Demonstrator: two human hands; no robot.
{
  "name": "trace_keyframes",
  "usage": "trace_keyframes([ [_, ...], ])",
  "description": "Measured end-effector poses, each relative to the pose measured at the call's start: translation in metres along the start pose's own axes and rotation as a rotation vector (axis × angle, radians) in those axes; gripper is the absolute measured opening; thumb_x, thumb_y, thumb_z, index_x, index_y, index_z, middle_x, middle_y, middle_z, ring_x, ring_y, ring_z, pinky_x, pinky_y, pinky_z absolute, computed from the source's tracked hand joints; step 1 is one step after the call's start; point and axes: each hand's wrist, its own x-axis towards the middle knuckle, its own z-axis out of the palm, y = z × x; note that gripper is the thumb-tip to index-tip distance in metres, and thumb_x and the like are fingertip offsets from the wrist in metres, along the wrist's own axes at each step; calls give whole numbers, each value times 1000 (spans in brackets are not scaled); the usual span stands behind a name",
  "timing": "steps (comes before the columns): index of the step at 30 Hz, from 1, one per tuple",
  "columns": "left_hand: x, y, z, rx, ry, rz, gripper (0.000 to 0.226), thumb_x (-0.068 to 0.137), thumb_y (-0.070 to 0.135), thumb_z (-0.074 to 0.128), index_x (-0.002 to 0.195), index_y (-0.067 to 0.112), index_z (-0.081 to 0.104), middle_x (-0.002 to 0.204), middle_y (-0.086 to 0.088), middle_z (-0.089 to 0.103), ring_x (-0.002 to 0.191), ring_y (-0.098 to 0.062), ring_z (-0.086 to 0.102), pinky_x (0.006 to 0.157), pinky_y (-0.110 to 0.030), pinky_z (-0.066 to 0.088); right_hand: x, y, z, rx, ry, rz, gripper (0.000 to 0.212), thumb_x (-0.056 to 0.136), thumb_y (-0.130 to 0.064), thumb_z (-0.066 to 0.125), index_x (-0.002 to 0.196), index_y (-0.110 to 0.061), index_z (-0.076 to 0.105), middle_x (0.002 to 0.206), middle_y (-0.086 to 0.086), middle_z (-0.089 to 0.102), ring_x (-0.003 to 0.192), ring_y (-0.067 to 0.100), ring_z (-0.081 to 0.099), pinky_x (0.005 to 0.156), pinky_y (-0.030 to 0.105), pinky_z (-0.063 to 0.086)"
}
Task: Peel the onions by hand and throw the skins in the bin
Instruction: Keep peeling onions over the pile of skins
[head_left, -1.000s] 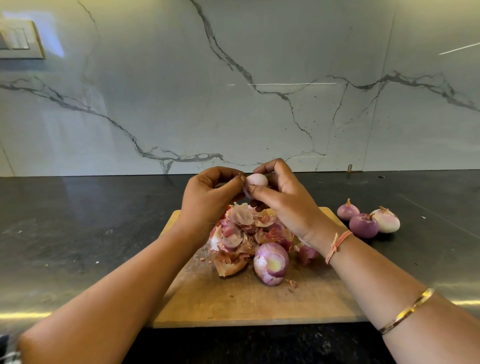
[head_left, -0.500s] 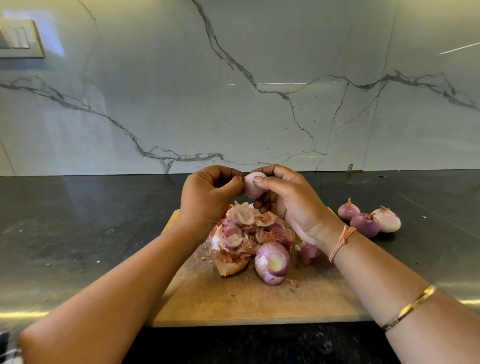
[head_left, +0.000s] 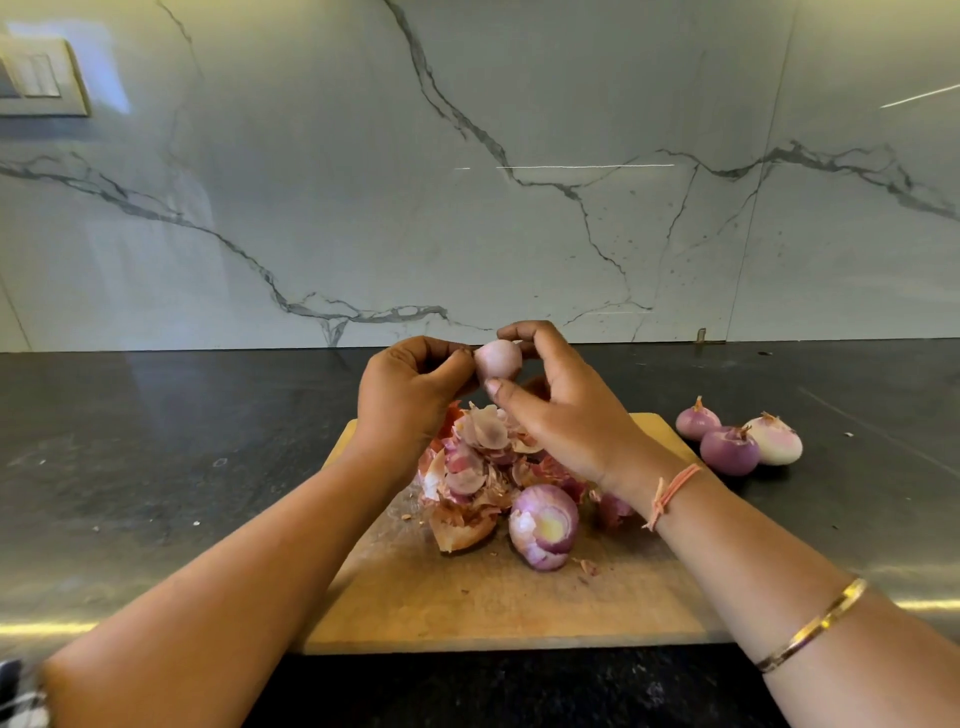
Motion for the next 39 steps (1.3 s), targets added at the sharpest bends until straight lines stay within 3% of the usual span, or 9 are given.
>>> trace_keyframes([
  [4, -2, -1, 2, 5, -30, -21, 8, 87, 7, 64, 80, 9, 68, 78, -8, 71, 75, -16, 69, 79, -34, 58, -1, 1, -1, -223, 65, -145, 40, 90, -19, 62, 127, -17, 47, 118, 0, 48, 93, 4, 46, 75, 2, 36],
  [10, -4, 3, 2, -236, -48, -62, 16, 88, -2, 60, 96, 12, 55, 76, -3, 72, 70, -14, 70, 69, -24, 58, 1, -1, -3, -92, 136, -99, 24, 89, -17, 64, 112, -14, 61, 108, 2, 62, 98, 14, 57, 82, 19, 47],
  [14, -3, 3, 2, -286, -86, -52, 25, 86, -4, 61, 99, 15, 51, 81, -5, 71, 74, -16, 68, 74, -26, 58, 2, -2, -3, -38, 136, -76, 22, 89, -18, 64, 111, -14, 63, 108, 3, 64, 98, 15, 60, 86, 33, 52],
  [21, -3, 2, 2, -286, -80, -22, 30, 85, -9, 59, 92, 16, 44, 80, -8, 67, 74, -18, 66, 74, -27, 57, 1, -1, 0, -58, 115, -87, 29, 90, -18, 64, 118, -14, 61, 114, 3, 61, 103, 13, 57, 89, 27, 50],
  [24, -3, 3, 2, -269, -78, -3, 32, 85, -11, 58, 90, 16, 41, 81, -11, 65, 75, -20, 65, 75, -29, 57, 0, -2, -1, 26, 91, -42, 21, 90, -18, 63, 111, -16, 63, 108, 2, 64, 100, 15, 61, 88, 37, 54],
  [26, -3, 4, 2, -247, -83, 11, 32, 85, -10, 58, 88, 16, 40, 81, -12, 64, 76, -22, 65, 75, -31, 57, 2, -2, -2, 114, 67, 12, 17, 90, -20, 61, 107, -19, 64, 101, -2, 66, 96, 14, 62, 86, 34, 54],
  [31, -2, 7, 3, -239, -69, 2, 32, 86, -10, 56, 85, 16, 38, 78, -13, 58, 80, -25, 58, 71, -30, 54, 4, -6, -2, 555, 8, 181, 16, 97, -9, 49, 106, -17, 59, 82, 11, 61, 63, 21, 59, 58, 26, 52],
  [37, -1, 4, 5, -326, -81, -79, 31, 86, -8, 59, 110, 4, 44, 80, -11, 61, 68, -17, 64, 72, -28, 56, 4, 2, 2, 442, -19, 162, 25, 87, -16, 66, 108, -29, 59, 108, -3, 60, 99, 16, 60, 95, 38, 50],
  [39, -1, 5, 5, -342, -95, -89, 31, 86, -8, 58, 111, 5, 44, 80, -11, 60, 67, -15, 63, 70, -25, 57, 4, 3, 3, 341, 27, 145, 28, 88, -13, 64, 111, -27, 57, 107, -6, 60, 104, 18, 60, 98, 40, 49],
])
